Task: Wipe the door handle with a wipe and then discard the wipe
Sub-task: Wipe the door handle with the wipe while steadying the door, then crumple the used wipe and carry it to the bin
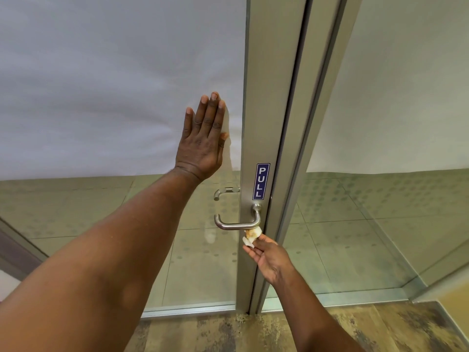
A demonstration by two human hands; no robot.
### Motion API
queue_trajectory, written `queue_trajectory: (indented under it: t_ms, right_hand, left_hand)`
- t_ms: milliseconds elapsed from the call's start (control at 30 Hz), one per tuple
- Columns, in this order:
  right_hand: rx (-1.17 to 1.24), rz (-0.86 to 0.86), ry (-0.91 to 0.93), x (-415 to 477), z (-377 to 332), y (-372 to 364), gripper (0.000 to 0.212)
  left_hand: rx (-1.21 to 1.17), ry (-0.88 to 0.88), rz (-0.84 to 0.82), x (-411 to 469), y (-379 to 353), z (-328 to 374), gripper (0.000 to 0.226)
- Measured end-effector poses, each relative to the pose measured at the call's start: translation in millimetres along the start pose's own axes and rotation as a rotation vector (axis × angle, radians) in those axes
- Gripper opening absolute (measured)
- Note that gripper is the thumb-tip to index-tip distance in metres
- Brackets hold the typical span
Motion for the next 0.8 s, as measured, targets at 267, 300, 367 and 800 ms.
queue_trajectory:
  t_ms: [267,300,367,800]
  right_hand:
    - [-0.09,-0.154,0.061,-37.5,-22.5,-37.9,0.026]
    - [-0.104,-0.169,0.071,-41.6,-26.7,-44.5,0.025]
    - [-0.137,-0.192,0.099,-49.7,-35.3,-57.5,0.026]
    - [-0.247,-0.35,0.24,-105.5,-69.5,-150.4,0.02]
  left_hand:
    - [-0.091,0.008,-0.088,-5.1,19.1,6.9,0.063]
    - [-0.099,0.012,-0.106,-6.0,22.1,7.2,0.063]
    - [-0.114,0.025,-0.142,-11.4,28.6,6.8,0.062]
    - [-0.146,-0.074,-0.276,-83.4,94.3,27.0,0.057]
Point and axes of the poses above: each hand's wrist, its own x-axis towards the middle knuckle, its own y-axis out of the back of the hand, z = x × y, the point moved 10 cm from there along x, towards the middle knuckle, and after that the axes turned 2 degrees about -z, right-handed, at the moved point
